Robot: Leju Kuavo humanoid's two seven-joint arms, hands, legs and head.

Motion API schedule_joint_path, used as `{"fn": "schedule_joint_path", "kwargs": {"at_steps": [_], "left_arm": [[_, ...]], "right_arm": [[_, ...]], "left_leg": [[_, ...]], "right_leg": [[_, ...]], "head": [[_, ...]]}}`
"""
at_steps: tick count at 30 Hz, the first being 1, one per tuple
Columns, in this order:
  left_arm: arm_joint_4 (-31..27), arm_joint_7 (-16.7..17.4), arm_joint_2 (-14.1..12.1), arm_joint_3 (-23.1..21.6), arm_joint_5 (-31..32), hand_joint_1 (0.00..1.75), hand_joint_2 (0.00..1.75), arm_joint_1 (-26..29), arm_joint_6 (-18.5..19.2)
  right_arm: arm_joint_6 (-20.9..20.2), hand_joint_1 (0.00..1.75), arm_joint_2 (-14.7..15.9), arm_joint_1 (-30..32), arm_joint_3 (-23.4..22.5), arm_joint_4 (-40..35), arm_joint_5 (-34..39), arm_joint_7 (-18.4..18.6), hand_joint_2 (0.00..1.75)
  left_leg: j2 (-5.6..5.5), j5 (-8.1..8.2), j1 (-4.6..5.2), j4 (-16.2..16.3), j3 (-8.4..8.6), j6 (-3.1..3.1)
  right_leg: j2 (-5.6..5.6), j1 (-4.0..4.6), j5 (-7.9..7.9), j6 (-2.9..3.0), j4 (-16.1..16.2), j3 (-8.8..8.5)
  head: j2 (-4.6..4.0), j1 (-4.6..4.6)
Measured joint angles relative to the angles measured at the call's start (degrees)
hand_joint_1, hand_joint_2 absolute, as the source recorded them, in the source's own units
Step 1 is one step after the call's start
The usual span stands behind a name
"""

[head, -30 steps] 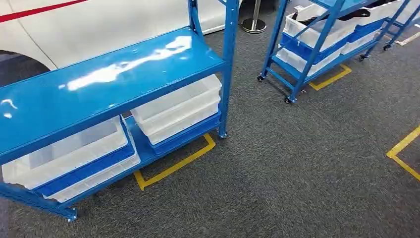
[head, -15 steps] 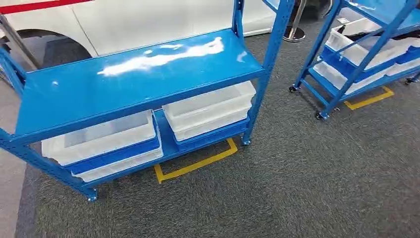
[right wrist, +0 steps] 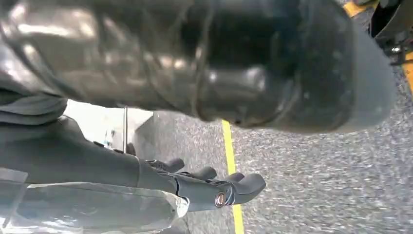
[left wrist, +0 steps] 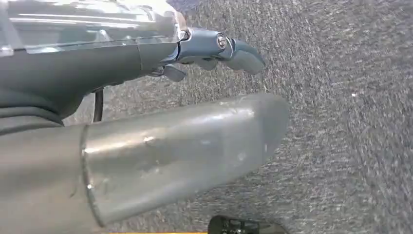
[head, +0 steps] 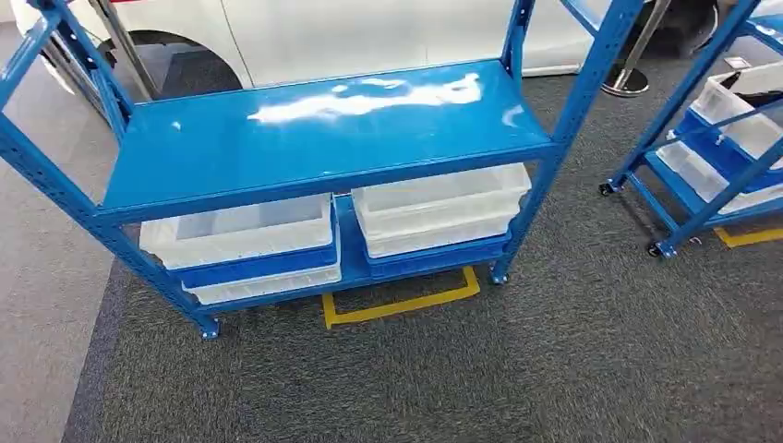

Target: Take the parts from the cabinet and place them on the table.

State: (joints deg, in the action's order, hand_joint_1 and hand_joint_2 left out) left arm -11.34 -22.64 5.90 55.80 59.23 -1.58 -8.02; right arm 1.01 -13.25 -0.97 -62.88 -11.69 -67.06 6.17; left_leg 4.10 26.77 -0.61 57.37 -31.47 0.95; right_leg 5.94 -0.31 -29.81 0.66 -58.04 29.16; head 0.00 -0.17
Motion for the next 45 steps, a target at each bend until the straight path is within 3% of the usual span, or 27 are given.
{"fn": "schedule_joint_path", "kwargs": {"at_steps": [3,4,5,6,8,9,10,12,13,14,15,18,19,20,21,23,24,25,27,29,30,35,38,39,41,44,45], "left_arm": [[0.00,-0.03,-0.04,0.09,0.22,0.00,0.00,0.29,-0.02],[0.00,-0.03,-0.04,0.09,0.26,0.00,0.00,0.28,-0.02],[0.00,-0.05,-0.02,0.09,0.26,0.00,0.00,0.29,-0.02],[0.00,-0.05,-0.02,0.09,0.26,0.00,0.00,0.15,-0.02],[0.00,-0.05,-0.02,0.09,0.26,0.00,0.00,-0.08,-0.02],[0.00,-0.05,-0.02,0.11,0.28,0.00,0.00,-0.06,-0.02],[0.00,-0.05,-0.04,0.13,0.28,0.00,0.00,-0.03,-0.02],[0.00,-0.05,-0.04,0.20,0.33,0.00,0.00,0.04,-0.04],[0.00,-0.05,-0.02,0.26,0.35,0.00,0.00,0.03,-0.02],[0.00,-0.05,0.04,0.26,0.35,0.00,0.00,0.04,-0.04],[0.00,-0.03,0.15,0.26,0.37,0.00,0.00,-0.11,-0.02],[0.00,-0.05,0.15,0.39,0.42,0.00,0.00,0.12,-0.04],[0.00,-0.05,0.13,0.48,0.42,0.00,0.00,0.25,-0.09],[0.00,-0.11,0.22,0.50,0.42,0.00,0.00,0.38,-0.09],[0.00,-0.13,0.28,0.50,0.42,0.00,0.00,0.22,-0.09],[0.00,-0.18,0.28,0.59,0.57,0.00,0.00,-0.23,-0.15],[0.00,-0.20,0.28,0.72,0.63,0.00,0.00,-0.27,-0.22],[0.00,-0.20,0.28,0.98,0.83,0.00,0.00,-0.15,-0.22],[0.00,-0.18,0.28,1.38,0.92,0.00,0.00,0.12,-0.22],[0.00,-0.20,0.26,1.46,0.92,0.00,0.00,0.08,-0.24],[0.00,-0.20,0.26,1.46,0.94,0.00,0.00,-0.02,-0.24],[0.00,-0.13,0.33,1.73,1.03,0.00,0.00,0.20,-0.35],[0.00,-0.09,0.33,1.79,1.29,0.00,0.00,0.13,-0.37],[0.00,-0.09,0.35,1.84,1.31,0.00,0.00,0.15,-0.39],[0.00,-0.02,0.33,1.88,1.31,0.00,0.00,0.18,-0.39],[0.00,-0.03,0.39,1.90,1.46,0.00,0.00,0.17,-0.39],[-0.02,-0.02,0.33,1.90,1.55,0.00,0.00,0.15,-0.39]], "right_arm": [[-0.04,0.00,0.00,-0.46,0.00,0.00,-0.04,-0.02,0.00],[-0.04,0.00,0.00,-0.59,0.00,0.00,-0.07,-0.05,0.00],[-0.04,0.00,0.00,-0.52,0.00,0.00,-0.07,-0.05,0.00],[-0.02,0.00,0.00,-0.38,0.00,0.00,-0.07,-0.07,0.00],[-0.04,0.00,0.00,-0.16,0.00,0.00,-0.07,-0.09,0.00],[-0.09,0.00,0.00,-0.10,0.00,0.00,-0.07,-0.09,0.00],[-0.09,0.00,0.00,-0.08,0.00,0.00,-0.07,-0.07,0.00],[-0.09,0.00,0.00,-0.04,0.00,0.00,-0.07,-0.09,0.00],[-0.09,0.00,0.00,0.00,0.00,0.00,-0.07,-0.07,0.00],[-0.09,0.00,0.02,0.14,0.00,0.00,-0.07,-0.07,0.00],[-0.09,0.00,0.09,0.19,-0.02,0.00,-0.09,-0.09,0.00],[0.37,0.00,0.11,-0.13,-0.04,-0.02,0.00,-0.42,0.00],[0.74,0.00,0.00,-0.26,-0.13,-0.02,0.13,-0.57,0.00],[1.09,0.00,0.00,-0.22,-0.24,-0.02,0.22,-0.68,0.00],[1.27,0.00,0.00,-0.05,-0.39,-0.02,0.22,-0.77,0.00],[1.35,0.00,0.00,0.27,-0.78,-0.02,0.20,-0.81,0.00],[1.38,0.00,0.00,0.30,-0.96,-0.02,0.17,-0.81,0.00],[1.49,0.00,0.00,0.29,-1.09,-0.02,0.15,-0.81,0.00],[1.64,0.00,0.00,0.22,-1.27,-0.02,0.04,-0.81,0.00],[1.77,0.00,-0.02,0.11,-1.40,-0.02,0.04,-0.81,0.00],[1.86,0.00,-0.02,0.09,-1.44,-0.02,0.04,-0.81,0.00],[2.47,0.00,-0.02,-0.07,-1.51,-0.02,-0.17,-0.81,0.00],[2.60,0.00,-0.02,-0.04,-1.53,-0.02,-0.39,-0.77,0.00],[2.62,0.00,-0.02,-0.03,-1.53,-0.02,-0.44,-0.77,1.75],[2.64,0.00,-0.02,0.00,-1.53,-0.02,-0.50,-0.77,1.75],[2.84,0.00,-0.02,0.01,-1.53,-0.02,-0.72,-0.52,1.75],[3.04,0.00,-0.07,0.01,-1.53,0.02,-0.85,-0.18,1.75]], "left_leg": [[-1.73,0.08,0.21,0.28,-0.44,-1.03],[-2.42,-0.38,-0.47,-0.40,0.31,-1.67],[-2.85,-0.51,-0.42,-0.58,0.29,-1.90],[-3.37,-0.65,-0.45,-0.57,0.12,-2.25],[-4.66,-0.72,-0.31,-0.55,-0.10,-2.48],[-5.47,-0.74,-0.25,-0.50,-0.15,-2.50],[-6.30,-0.74,-0.22,-0.45,-0.10,-2.50],[-7.97,-0.69,-0.21,-0.33,0.11,-2.43],[-8.93,-0.62,-0.19,-0.23,0.21,-2.32],[-9.62,-0.57,-0.25,-0.16,0.07,-2.22],[-10.17,-0.45,0.13,0.28,-0.21,-1.78],[-11.64,-0.82,-0.38,-0.22,-0.55,-0.57],[-11.68,-0.77,-0.27,-0.16,-0.76,-0.21],[-8.24,-0.02,-0.27,0.88,-0.94,-0.11],[-6.04,1.94,-0.20,3.42,-2.14,0.05],[-4.75,6.49,-0.36,12.00,-6.26,0.58],[-4.57,7.96,-0.44,16.13,-8.21,0.83],[-4.48,7.83,-0.55,17.79,-8.90,1.00],[-4.41,3.97,-0.69,12.39,-5.91,1.05],[-4.15,-0.51,-0.72,1.78,-0.15,0.71],[-4.07,0.52,-0.38,0.02,0.70,0.41],[-4.15,-0.47,-0.55,-0.74,0.71,-1.75],[-4.07,-0.49,-0.42,-0.80,0.50,-2.64],[-4.07,-0.48,-0.32,-0.76,0.42,-2.65],[-4.16,-0.43,-0.24,-0.70,0.47,-2.69],[-4.49,-0.15,-0.18,-0.52,0.95,-2.35],[-4.50,0.14,0.47,-0.06,0.80,-2.19]], "right_leg": [[1.38,-0.01,0.02,-0.85,0.49,-0.64],[0.73,-0.17,-0.45,-1.37,0.27,-0.75],[-2.52,-0.47,-1.41,-1.62,-0.83,-0.54],[-4.49,-0.52,-3.64,-1.59,-3.94,0.97],[-5.63,-0.48,-7.98,-1.68,-13.00,5.49],[-5.73,-0.48,-8.86,-1.70,-16.57,7.48],[-5.73,-0.50,-8.00,-1.67,-17.30,8.18],[-6.02,-0.50,-3.09,-1.37,-11.48,6.00],[-7.01,-0.50,0.18,-1.04,-5.79,3.62],[-10.21,-0.51,1.75,-0.64,-1.39,2.06],[-11.81,-0.66,1.21,-0.52,-0.44,1.79],[-10.04,-0.17,1.29,-0.21,-0.58,1.78],[-9.50,-0.81,1.69,0.35,0.20,1.51],[-8.79,-0.83,1.94,0.63,0.65,1.19],[-8.29,-0.83,1.96,1.03,0.72,1.15],[-7.00,-0.65,1.85,1.17,0.67,1.24],[-6.42,-0.59,1.82,1.19,0.65,1.31],[-6.02,-0.58,1.81,1.17,0.63,1.31],[-5.66,-0.61,1.64,0.92,0.54,1.13],[-5.34,-0.62,1.32,0.45,0.33,0.82],[-5.16,-0.23,1.11,0.12,0.13,0.95],[-5.31,-0.64,0.66,-1.43,-0.42,0.99],[-5.60,-0.56,-5.74,-1.68,-11.27,6.16],[-5.67,-0.56,-7.31,-1.79,-15.60,8.38],[-5.66,-0.56,-6.09,-1.80,-17.04,9.47],[-5.72,-0.49,1.85,-1.00,-3.28,3.05],[-5.86,-0.60,1.34,-1.33,-0.48,1.87]], "head": [[0.00,-0.04],[0.00,-0.07],[0.00,0.04],[0.00,0.02],[0.00,0.04],[0.00,0.04],[0.00,0.04],[0.00,0.04],[0.00,0.04],[0.00,0.04],[0.00,0.02],[0.00,0.04],[0.00,0.02],[0.00,0.00],[0.00,-0.18],[0.00,-0.18],[0.00,-0.18],[0.00,-0.18],[0.00,-0.18],[0.00,-0.18],[0.00,-0.18],[0.00,-0.15],[0.00,-0.11],[0.00,-0.11],[0.00,-0.11],[0.00,-0.11],[0.00,-0.09]]}}
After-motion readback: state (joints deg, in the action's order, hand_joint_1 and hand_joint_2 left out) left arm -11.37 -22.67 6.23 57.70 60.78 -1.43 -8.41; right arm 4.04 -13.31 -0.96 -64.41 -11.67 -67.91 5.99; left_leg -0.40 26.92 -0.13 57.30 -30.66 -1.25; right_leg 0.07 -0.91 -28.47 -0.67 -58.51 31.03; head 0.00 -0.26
